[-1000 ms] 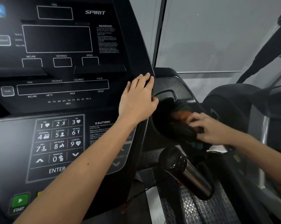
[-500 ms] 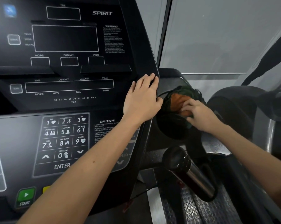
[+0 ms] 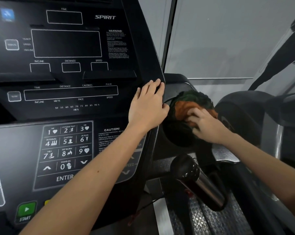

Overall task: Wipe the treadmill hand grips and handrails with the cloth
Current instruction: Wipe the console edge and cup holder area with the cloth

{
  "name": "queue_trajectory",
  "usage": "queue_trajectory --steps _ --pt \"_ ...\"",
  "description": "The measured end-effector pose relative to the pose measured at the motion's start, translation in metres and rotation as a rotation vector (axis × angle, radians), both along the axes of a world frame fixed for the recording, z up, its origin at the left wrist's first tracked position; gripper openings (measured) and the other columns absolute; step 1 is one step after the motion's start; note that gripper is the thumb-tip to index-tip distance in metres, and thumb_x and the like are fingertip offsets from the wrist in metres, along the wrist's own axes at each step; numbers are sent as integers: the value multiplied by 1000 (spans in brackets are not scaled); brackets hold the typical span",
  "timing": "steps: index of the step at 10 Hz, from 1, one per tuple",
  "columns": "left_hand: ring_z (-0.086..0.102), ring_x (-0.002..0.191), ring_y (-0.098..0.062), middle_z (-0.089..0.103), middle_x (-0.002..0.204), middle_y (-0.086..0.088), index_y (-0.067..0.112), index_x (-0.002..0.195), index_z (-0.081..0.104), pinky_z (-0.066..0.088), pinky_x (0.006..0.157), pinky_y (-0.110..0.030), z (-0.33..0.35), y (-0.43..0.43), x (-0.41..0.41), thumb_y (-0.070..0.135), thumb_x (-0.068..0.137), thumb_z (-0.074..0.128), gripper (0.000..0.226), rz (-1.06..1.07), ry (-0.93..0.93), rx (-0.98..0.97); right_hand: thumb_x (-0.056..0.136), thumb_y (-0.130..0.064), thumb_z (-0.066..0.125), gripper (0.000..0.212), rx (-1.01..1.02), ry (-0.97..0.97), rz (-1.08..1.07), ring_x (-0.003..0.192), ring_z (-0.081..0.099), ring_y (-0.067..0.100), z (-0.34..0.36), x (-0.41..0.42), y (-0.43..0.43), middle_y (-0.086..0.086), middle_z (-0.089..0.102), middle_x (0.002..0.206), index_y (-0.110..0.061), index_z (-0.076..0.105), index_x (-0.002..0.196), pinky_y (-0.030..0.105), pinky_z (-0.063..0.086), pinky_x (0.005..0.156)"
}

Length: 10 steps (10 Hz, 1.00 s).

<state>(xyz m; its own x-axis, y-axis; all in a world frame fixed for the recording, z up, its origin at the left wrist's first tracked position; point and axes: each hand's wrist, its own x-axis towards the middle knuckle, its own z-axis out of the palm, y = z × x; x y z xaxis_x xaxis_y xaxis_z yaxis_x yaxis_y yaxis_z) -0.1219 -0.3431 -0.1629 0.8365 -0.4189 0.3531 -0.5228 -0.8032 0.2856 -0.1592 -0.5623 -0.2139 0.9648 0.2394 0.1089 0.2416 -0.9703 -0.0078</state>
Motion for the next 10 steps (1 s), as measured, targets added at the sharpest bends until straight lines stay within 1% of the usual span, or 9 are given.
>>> queue_trajectory --steps 1,2,3,5,6,7,8,9,10 --pt "5 145 -13 14 157 3 17 148 18 7 117 -36 0 0 1 32 94 41 60 -1 0 -3 84 -24 61 30 94 104 9 120 40 21 2 -36 0 -3 52 123 -11 64 111 23 26 102" --pt "6 145 -13 15 156 2 17 148 19 8 117 -36 0 0 1 31 94 41 60 1 -10 -5 82 -34 56 29 329 238 52 110 50 16 9 -65 11 -6 62 105 -16 67 101 26 35 100" --pt "7 144 -14 15 156 2 17 148 19 8 117 -37 1 -1 0 31 94 41 60 -1 -9 -2 85 -19 56 23 476 382 123 109 53 12 11 -66 31 -6 61 111 -25 62 106 30 39 99" --pt "6 144 -13 15 156 2 17 148 19 8 117 -37 1 -1 -1 31 94 41 60 8 -13 1 91 1 47 55 723 468 92 141 13 9 -1 -14 83 0 15 153 -8 30 143 15 12 114" --pt "5 144 -13 14 157 3 18 148 19 7 117 -37 1 -2 0 30 93 41 61 9 -8 -6 91 0 48 67 796 353 18 143 6 12 -6 6 90 5 10 155 -6 11 147 14 9 114" --pt "5 144 -12 15 156 3 18 148 18 7 117 -36 0 -1 0 30 93 42 61 6 -9 -10 94 -12 49 70 772 259 -29 144 2 16 -18 15 91 5 -1 157 -12 3 148 30 11 118" --pt "5 145 -12 14 157 3 18 148 18 7 117 -37 0 -1 0 31 93 42 61 2 -4 -2 91 -33 52 72 687 60 -182 145 -1 21 -31 24 90 8 -4 157 -14 11 148 40 13 118" --pt "4 145 -12 14 157 4 18 148 17 6 117 -36 0 -1 0 31 93 42 62 2 2 -2 86 -36 58 73 742 -50 -320 142 13 25 -34 28 90 11 6 153 -11 22 144 34 17 116" --pt "4 145 -12 13 157 4 19 148 17 6 117 -35 0 -1 0 31 93 42 62 7 4 -9 83 -23 66 73 840 -141 -371 138 14 25 -26 31 94 14 10 150 -4 26 141 19 13 108"
